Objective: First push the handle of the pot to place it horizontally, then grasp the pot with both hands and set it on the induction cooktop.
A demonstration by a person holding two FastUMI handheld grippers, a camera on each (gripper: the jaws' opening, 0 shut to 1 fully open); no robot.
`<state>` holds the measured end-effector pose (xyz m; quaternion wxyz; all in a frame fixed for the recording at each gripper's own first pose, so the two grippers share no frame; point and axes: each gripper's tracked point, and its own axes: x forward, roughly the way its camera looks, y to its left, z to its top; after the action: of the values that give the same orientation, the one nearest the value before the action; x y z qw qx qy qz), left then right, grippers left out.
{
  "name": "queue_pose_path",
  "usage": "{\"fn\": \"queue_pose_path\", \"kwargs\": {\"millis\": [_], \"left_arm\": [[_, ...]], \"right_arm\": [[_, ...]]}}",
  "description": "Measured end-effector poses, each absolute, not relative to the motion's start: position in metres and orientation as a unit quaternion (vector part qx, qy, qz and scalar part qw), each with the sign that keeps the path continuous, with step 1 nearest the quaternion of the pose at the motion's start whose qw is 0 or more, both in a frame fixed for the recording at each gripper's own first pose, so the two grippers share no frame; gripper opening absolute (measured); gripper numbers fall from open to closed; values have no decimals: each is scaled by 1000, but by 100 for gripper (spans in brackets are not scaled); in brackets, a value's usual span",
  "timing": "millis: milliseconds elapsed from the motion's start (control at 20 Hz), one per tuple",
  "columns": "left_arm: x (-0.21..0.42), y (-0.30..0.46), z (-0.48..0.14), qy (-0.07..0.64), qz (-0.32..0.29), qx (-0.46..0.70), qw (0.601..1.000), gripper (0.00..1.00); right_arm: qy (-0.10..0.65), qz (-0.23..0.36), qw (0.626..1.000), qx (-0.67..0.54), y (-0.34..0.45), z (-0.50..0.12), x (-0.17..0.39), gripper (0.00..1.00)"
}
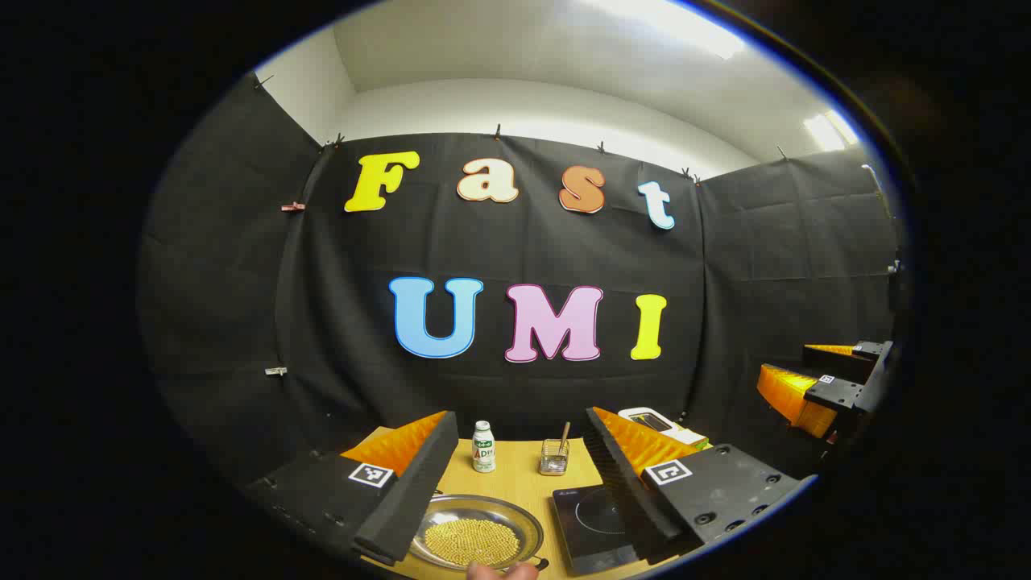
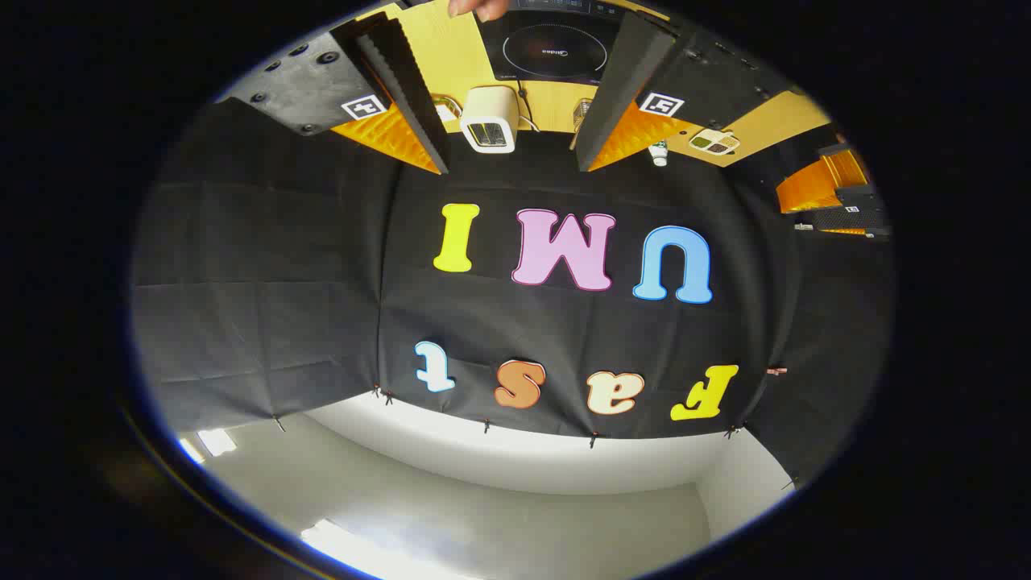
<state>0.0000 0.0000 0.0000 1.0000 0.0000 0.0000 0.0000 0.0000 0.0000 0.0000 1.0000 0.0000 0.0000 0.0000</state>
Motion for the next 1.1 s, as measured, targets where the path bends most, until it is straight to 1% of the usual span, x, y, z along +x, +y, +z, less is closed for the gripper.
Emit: {"fn": "queue_pose_path", "kwargs": {"millis": [50, 350, 400, 550, 600, 650, 700, 750, 900, 950, 1100], "left_arm": [[-1, 0, 2, 0, 0, 1, 1000, 98], [-7, -1, 4, -3, 3, 7, 1000, 98], [-8, -1, 2, -2, 4, 7, 1000, 100], [-10, 1, 4, -4, 9, 8, 1000, 100], [-10, 2, 3, -4, 10, 7, 1000, 98], [-10, 1, 4, -3, 10, 7, 1000, 100], [-10, 2, 3, -3, 12, 7, 1000, 100], [-11, 3, 4, -5, 15, 8, 1000, 98], [-13, 6, 5, -9, 18, 12, 1000, 98], [-14, 8, 8, -14, 21, 13, 1000, 94], [-20, 14, 16, -29, 27, 16, 999, 39]], "right_arm": [[-2, 2, 1000, 3, 1, 2, -2, 97], [-10, 8, 1000, 1, 0, 6, -4, 97], [-9, 9, 1000, -1, 0, 5, -4, 96], [-6, 10, 1000, -4, 0, 4, -5, 97], [-7, 11, 1000, -5, 0, 5, -7, 97], [-11, 11, 1000, -8, 0, 8, -7, 97], [-14, 12, 1000, -9, 0, 10, -7, 97], [-16, 13, 1000, -11, 0, 11, -7, 97], [-14, 12, 1000, -16, 1, 8, -9, 97], [-12, 13, 1000, -18, 1, 7, -9, 97], [-14, 11, 1000, -25, 0, 8, -12, 97]]}}
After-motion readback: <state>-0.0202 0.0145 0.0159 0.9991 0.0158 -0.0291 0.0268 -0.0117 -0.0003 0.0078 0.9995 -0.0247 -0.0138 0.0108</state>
